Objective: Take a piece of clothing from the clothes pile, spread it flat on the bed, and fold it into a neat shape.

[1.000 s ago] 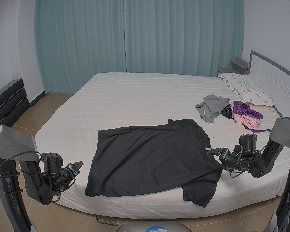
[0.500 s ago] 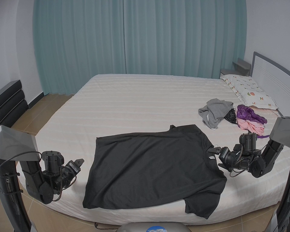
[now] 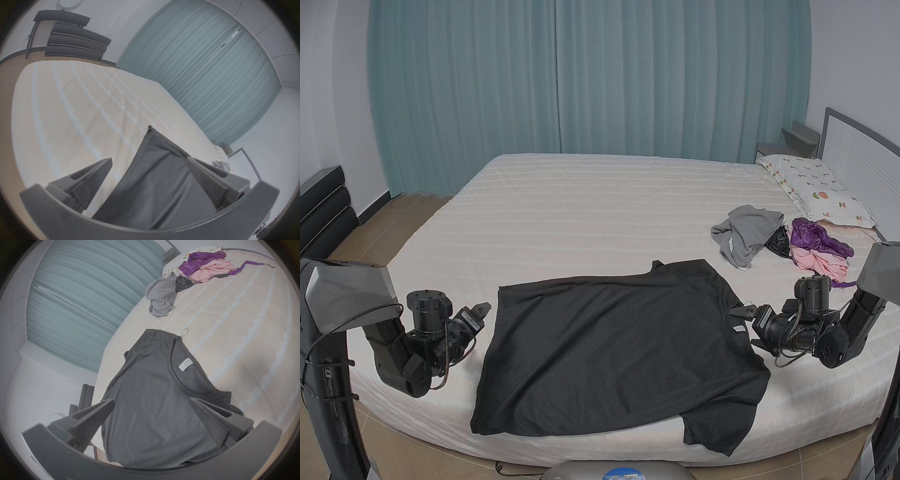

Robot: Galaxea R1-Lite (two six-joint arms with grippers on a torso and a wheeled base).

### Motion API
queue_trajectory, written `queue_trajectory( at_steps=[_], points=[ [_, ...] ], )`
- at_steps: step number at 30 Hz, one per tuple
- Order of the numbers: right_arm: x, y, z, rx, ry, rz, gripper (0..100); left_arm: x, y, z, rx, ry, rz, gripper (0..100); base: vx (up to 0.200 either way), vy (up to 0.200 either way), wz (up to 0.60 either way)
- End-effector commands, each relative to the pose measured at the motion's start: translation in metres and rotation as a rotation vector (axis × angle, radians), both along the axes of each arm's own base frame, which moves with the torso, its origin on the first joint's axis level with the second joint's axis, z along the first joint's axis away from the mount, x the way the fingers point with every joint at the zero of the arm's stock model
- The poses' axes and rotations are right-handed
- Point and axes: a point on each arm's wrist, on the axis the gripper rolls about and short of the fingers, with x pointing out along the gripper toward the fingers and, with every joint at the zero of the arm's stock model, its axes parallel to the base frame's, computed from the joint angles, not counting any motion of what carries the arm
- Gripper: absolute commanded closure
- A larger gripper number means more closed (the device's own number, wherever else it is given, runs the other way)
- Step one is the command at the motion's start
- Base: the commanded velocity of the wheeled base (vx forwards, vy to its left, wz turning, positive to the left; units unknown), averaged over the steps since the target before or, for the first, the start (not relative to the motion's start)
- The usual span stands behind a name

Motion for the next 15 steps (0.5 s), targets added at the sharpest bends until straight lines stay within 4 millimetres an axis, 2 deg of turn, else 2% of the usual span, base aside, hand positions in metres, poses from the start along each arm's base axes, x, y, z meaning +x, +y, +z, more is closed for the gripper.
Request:
queue_trajectory(
  at_steps=[1, 5, 11, 15],
  points=[
    [0.000, 0.003, -0.004, 0.000, 0.012, 0.009, 0, 0.054, 0.003, -0.028, 0.004, 0.027, 0.023, 0, 0.000, 0.000, 0.00],
    [-0.001, 0.003, -0.004, -0.001, 0.013, 0.007, 0, 0.071, 0.002, -0.029, 0.000, 0.067, 0.006, 0, 0.000, 0.000, 0.00],
    [-0.001, 0.003, -0.005, -0.002, 0.016, 0.009, 0, 0.069, 0.002, -0.027, -0.004, 0.087, 0.015, 0, 0.000, 0.000, 0.00],
    [-0.001, 0.003, -0.005, -0.002, 0.016, 0.011, 0, 0.068, 0.002, -0.027, -0.005, 0.092, 0.014, 0, 0.200, 0.000, 0.00]
  ],
)
